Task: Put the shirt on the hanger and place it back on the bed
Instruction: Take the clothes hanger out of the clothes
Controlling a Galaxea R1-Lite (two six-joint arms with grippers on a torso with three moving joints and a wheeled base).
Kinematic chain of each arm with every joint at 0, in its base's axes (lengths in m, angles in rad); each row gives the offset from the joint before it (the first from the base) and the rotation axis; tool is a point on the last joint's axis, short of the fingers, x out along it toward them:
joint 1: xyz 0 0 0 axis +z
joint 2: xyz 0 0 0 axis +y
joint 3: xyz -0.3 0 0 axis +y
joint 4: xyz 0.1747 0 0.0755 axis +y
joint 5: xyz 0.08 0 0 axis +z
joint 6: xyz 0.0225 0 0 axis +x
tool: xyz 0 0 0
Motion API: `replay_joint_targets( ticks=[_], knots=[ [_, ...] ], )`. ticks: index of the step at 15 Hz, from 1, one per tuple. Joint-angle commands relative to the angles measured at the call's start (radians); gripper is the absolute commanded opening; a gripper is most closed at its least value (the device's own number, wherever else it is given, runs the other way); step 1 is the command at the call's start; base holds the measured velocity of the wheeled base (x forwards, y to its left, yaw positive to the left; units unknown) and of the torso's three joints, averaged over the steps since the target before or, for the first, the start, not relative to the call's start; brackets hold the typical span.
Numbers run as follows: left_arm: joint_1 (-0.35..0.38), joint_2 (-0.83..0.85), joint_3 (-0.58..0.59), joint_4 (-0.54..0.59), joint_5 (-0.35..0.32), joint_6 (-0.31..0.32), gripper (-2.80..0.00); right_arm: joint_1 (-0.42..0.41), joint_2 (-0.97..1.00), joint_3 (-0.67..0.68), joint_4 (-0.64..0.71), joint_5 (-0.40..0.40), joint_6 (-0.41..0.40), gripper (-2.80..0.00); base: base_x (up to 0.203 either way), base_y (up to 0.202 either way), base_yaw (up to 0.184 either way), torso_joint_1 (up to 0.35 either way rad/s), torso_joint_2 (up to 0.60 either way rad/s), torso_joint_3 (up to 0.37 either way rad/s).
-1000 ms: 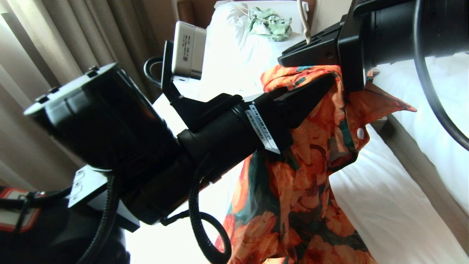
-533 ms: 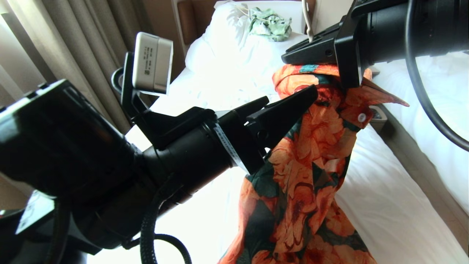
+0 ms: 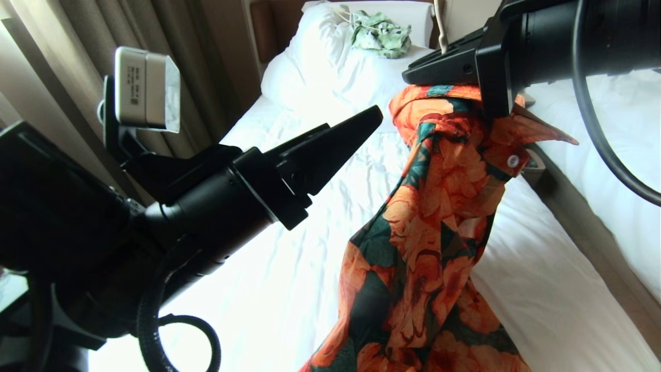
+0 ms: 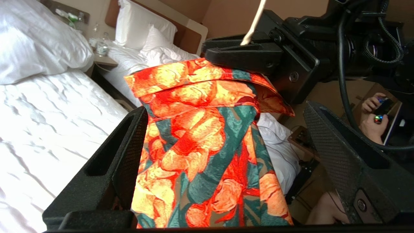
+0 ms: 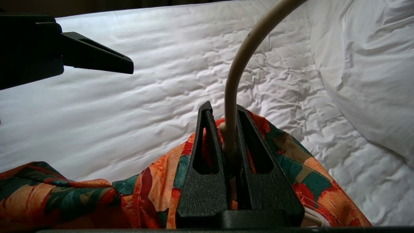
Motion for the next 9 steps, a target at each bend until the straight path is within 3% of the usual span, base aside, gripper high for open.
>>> replay_joint_targets(
  ticks=[1, 9],
  knots=[
    [0.032, -0.011, 0.006, -0.007, 0.0, -0.001, 0.0, -0.006, -0.003, 0.001, 0.004, 0.001, 0.001, -2.8, 0.0, 0.0, 0.0, 0.0, 0.0, 0.0],
    [0.147, -0.064, 0.024, 0.037, 0.005, 0.016, 0.0, -0.035, -0.011, 0.01, 0.009, 0.005, 0.035, -2.8, 0.0, 0.0, 0.0, 0.0, 0.0, 0.0]
  ],
)
